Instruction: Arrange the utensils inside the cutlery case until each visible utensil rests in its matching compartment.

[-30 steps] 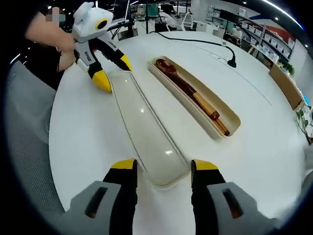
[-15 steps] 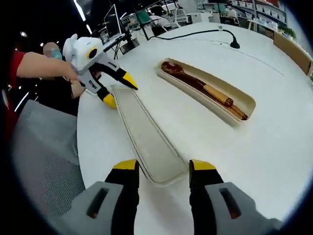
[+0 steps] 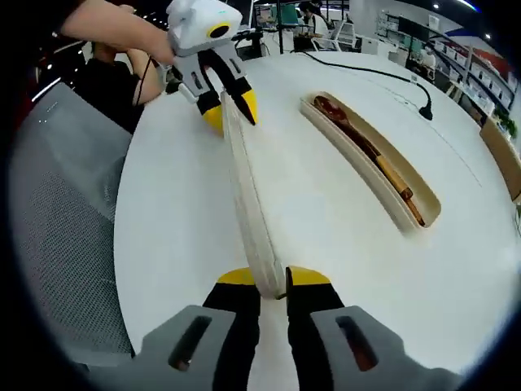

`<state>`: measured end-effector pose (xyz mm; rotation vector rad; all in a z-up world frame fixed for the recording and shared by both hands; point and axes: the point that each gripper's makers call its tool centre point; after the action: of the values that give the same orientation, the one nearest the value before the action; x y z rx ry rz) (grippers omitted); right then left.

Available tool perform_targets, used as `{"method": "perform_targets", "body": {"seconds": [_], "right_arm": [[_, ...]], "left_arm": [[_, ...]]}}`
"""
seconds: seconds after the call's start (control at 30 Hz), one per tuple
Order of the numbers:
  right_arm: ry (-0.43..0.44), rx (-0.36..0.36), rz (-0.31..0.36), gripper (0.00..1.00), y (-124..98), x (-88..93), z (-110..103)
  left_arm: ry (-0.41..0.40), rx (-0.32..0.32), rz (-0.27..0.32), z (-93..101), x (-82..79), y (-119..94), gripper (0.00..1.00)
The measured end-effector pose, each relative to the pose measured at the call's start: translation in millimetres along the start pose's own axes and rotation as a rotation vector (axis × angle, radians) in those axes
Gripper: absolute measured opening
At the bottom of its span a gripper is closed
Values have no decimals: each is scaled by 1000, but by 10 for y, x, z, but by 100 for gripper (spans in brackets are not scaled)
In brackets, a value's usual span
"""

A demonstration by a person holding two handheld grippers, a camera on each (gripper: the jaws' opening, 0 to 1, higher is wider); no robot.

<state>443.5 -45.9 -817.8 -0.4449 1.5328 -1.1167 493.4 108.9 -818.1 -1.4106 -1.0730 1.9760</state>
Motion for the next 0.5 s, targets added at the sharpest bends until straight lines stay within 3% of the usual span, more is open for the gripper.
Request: {"method": "perform_targets", "body": {"seconds": [0.07,0.13,0.2,0.27,0.37,0.5], "right_arm": [[-17,-4,5,5,-7,-6,-6],[77,-94,14,4,-48,-41,-132],[85,-155,37,4,-99,-73,-198],[156,-178,80,4,-136,-130,-189],[192,-210,114,3,-179,-161,-179],[337,-348,110,2,-296,-190,-324]], "left_arm": [[35,-5,-2,18,-3,1,26],[58,-31,-10,9,4,-3,34],[68,-43,6,6,-12,-11,42],[145,-70,14,-8,-46,-27,47],[154,-68,14,33,-27,-28,52],[200,-96,31,42,-43,-41,61]]}}
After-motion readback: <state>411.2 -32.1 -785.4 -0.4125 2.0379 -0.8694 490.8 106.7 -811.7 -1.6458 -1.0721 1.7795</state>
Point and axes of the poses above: the point that each gripper's makers call its tool centre point, and the gripper's own axes: y roughly forward along the fingers, z roughly to its right, x roughly out of its underside, and after that the axes turned 9 degrees about x, right-handed
